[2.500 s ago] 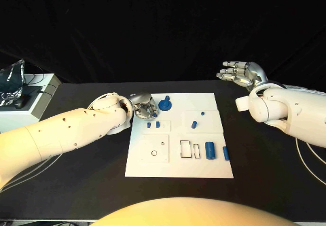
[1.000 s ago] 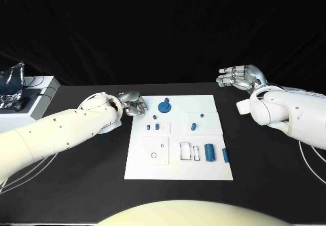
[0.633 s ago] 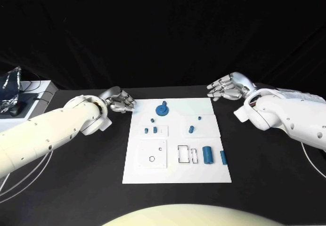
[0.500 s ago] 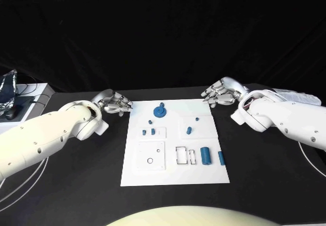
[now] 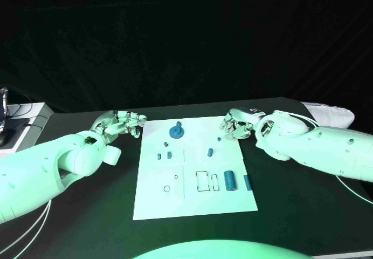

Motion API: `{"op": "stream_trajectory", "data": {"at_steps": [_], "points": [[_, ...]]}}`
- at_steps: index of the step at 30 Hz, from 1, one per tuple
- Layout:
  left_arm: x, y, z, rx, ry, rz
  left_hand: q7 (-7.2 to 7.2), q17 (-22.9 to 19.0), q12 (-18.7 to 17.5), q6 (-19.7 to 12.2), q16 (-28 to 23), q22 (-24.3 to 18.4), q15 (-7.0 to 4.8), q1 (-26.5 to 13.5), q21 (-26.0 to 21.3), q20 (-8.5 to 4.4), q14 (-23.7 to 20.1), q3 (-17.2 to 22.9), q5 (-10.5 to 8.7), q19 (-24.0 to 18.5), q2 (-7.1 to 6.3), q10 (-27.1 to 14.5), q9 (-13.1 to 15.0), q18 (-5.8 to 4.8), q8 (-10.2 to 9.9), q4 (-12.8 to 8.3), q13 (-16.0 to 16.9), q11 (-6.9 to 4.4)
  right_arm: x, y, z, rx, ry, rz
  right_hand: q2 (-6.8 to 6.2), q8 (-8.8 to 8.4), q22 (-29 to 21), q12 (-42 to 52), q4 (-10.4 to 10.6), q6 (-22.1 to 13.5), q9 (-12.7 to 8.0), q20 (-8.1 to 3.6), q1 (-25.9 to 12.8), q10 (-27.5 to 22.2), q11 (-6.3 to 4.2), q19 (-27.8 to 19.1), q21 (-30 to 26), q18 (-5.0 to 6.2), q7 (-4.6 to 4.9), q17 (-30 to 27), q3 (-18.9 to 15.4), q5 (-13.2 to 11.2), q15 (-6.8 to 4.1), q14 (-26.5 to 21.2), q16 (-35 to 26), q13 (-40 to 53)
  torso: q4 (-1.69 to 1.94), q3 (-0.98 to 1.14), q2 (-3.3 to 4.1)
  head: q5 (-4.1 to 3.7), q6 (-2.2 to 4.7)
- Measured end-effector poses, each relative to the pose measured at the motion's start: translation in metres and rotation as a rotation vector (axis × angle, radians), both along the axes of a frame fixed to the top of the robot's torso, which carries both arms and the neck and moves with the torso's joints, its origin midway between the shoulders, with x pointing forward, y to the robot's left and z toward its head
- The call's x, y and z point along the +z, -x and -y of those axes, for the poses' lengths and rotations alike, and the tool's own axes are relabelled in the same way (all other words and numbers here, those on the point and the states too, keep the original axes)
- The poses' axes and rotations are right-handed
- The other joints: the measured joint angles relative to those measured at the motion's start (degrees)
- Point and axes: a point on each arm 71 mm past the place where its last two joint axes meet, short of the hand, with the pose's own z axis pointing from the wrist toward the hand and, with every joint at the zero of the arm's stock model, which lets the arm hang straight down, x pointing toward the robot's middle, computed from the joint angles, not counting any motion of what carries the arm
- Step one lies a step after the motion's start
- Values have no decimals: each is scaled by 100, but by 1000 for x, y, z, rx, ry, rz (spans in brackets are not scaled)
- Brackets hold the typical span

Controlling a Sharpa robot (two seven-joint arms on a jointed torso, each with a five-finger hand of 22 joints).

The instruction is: Assemble the parts on the task board

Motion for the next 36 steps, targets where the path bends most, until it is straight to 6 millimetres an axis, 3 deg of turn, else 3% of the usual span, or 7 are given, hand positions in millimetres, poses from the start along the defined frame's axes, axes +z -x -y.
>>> {"op": "stream_trajectory", "data": {"at_steps": [2,5,16,21,24,33,36], "points": [[0,2,2,-3,26,-4,1,68,82,-64,0,48,0,22,0,0,0,0,0,0,22,-58,0,0,109,0,0,-1,-2,2,-4,8,33,8,-57,0,64,0,53,-62,0,27,-53,-158,55,1,27,18,13,117,30,-11,42,-45,177,0,-1,0,2,-1,4],[1,4,4,-7,56,-6,1,148,143,-126,-21,102,0,23,0,0,0,0,0,0,22,-58,-15,0,226,0,-25,-1,-4,5,-10,18,73,18,-202,0,219,0,279,-117,2,154,56,-297,96,-13,72,136,35,276,18,-31,121,-147,475,-5,-2,1,8,7,12],[3,6,7,-14,104,1,-9,369,295,-237,-150,194,-1,-7,-30,30,40,-176,0,31,53,-110,-123,0,477,94,-166,8,-11,9,-26,41,135,29,-359,0,593,0,602,-197,1,186,213,-420,156,18,26,176,73,274,45,-30,169,-218,764,-4,6,2,19,-9,-12],[4,6,8,-14,113,4,-9,407,305,-237,-178,211,-1,-7,-44,51,40,-205,0,52,52,-110,-134,0,477,80,-210,9,-11,9,-29,43,145,32,-361,0,753,0,613,-197,1,186,215,-420,156,18,-20,177,73,246,141,-30,169,-218,830,-5,8,2,18,-3,-28],[4,6,7,-14,116,5,-10,407,305,-237,-178,211,-1,-8,-44,51,40,-205,0,51,53,-110,-134,0,477,80,-210,9,-11,9,-29,45,149,32,-361,0,859,0,597,-139,1,186,215,-417,153,18,-36,178,23,237,276,-30,150,-237,867,-5,6,2,18,7,-32],[4,6,7,-13,119,5,11,449,305,-256,-202,239,20,22,-89,51,60,-244,0,51,82,-131,-133,1,505,88,-259,30,-16,9,-32,50,161,21,-161,0,1176,-2,618,140,1,187,93,-313,75,19,-69,188,-31,219,1209,-235,128,-257,954,-28,4,7,18,16,-46],[4,6,7,-12,119,5,11,449,305,-256,-202,239,20,22,-89,51,60,-244,0,51,82,-131,-134,0,505,88,-259,30,-15,8,-33,51,163,20,-133,0,1267,-1,612,234,6,187,64,-273,75,19,-87,195,-67,218,1377,-244,128,-257,970,-24,3,8,18,18,-51]]}}
